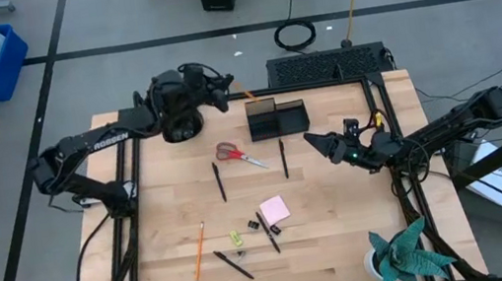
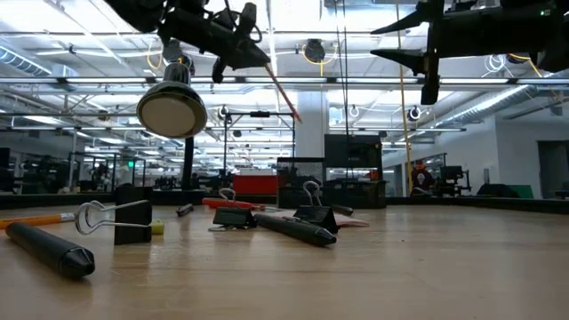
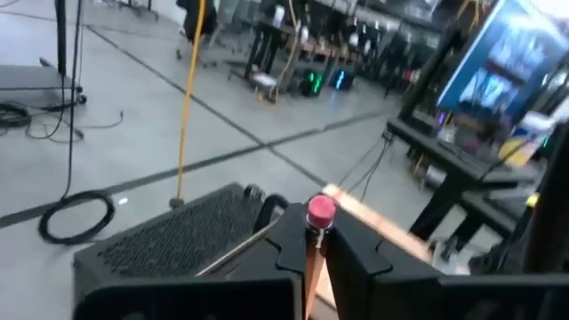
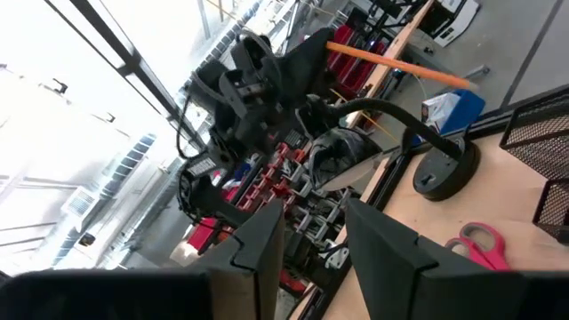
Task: Pick and place office supplies into organizer
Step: Put the orange pencil into the black desk organizer
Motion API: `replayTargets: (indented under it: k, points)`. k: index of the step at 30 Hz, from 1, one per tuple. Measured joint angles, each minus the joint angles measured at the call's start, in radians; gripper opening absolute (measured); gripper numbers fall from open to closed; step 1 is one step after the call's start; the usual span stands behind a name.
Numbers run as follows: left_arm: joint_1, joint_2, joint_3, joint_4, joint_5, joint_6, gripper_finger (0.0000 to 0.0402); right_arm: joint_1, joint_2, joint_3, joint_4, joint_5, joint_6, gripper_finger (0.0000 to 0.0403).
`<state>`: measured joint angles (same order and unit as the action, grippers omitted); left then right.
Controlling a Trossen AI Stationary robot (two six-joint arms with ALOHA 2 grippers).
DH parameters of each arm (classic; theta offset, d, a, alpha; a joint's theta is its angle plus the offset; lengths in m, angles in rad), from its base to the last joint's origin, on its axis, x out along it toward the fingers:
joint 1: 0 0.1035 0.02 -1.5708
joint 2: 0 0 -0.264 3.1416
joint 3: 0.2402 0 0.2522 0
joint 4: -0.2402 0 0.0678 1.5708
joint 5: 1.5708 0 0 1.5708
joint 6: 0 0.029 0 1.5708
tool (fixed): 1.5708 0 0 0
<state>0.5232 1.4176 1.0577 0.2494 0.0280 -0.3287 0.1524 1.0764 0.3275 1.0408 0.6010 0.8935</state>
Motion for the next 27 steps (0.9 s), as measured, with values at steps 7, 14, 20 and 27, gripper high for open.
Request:
replayTargets:
  k: [7, 14, 20, 27]
  points:
    - [0.001, 0.149, 0.218, -0.283, 0.035, 0.042, 0.0026, 0.0, 0.0, 0.0, -0.006, 0.0, -0.023, 0.0114]
    - [-0.009, 0.296, 0.405, -0.438, 0.049, 0.104, 0.0014, 0.001, 0.0, 0.0, -0.028, -0.001, -0.025, 0.0114]
    - [-0.01, 0.339, 0.442, -0.427, 0.014, 0.154, 0.0027, 0.019, 0.0, 0.0, -0.03, -0.001, -0.027, 0.011]
    - [-0.006, 0.321, 0.441, -0.417, 0.028, 0.135, 0.0011, 0.033, 0.001, 0.0, -0.058, 0.001, -0.027, 0.0111]
